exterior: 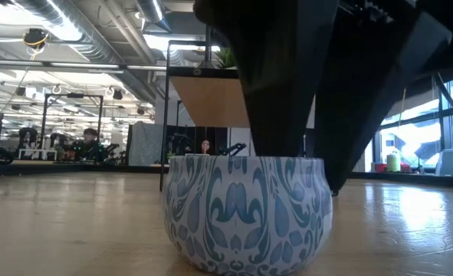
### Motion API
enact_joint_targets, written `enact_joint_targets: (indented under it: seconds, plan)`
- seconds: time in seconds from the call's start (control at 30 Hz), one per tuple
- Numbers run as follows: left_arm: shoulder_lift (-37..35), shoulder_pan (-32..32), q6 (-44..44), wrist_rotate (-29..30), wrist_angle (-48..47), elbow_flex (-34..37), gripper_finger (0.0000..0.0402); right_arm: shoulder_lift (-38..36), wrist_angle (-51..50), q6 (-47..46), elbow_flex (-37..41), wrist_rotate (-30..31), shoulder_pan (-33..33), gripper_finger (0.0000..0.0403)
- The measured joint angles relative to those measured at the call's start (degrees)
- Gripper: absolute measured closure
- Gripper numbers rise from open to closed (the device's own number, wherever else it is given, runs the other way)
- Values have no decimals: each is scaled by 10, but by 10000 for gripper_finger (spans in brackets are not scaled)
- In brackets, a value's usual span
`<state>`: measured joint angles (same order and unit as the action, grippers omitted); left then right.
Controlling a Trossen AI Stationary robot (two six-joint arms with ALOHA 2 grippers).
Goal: Pick & Place candle stick holders
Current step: Put the blue scented candle on the shelf
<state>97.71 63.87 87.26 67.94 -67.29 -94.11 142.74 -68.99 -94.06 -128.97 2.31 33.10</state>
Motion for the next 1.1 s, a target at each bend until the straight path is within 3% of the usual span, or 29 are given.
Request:
enact_joint_targets:
  seconds: [0.13,0.37,0.73,0.93,1.1]
  plan:
    - [0,2,0,0,0,0,341,0,-1,-5,0,-4,0,298]
    - [0,2,0,0,0,0,341,0,-2,0,0,-15,0,391]
    - [0,2,-11,0,0,0,341,-1,-21,2,-1,-38,-2,401]
    - [0,2,-14,0,-2,0,341,-3,-75,25,-57,-45,-5,401]
    - [0,2,-21,0,-2,0,341,-39,-103,46,-59,-53,-16,402]
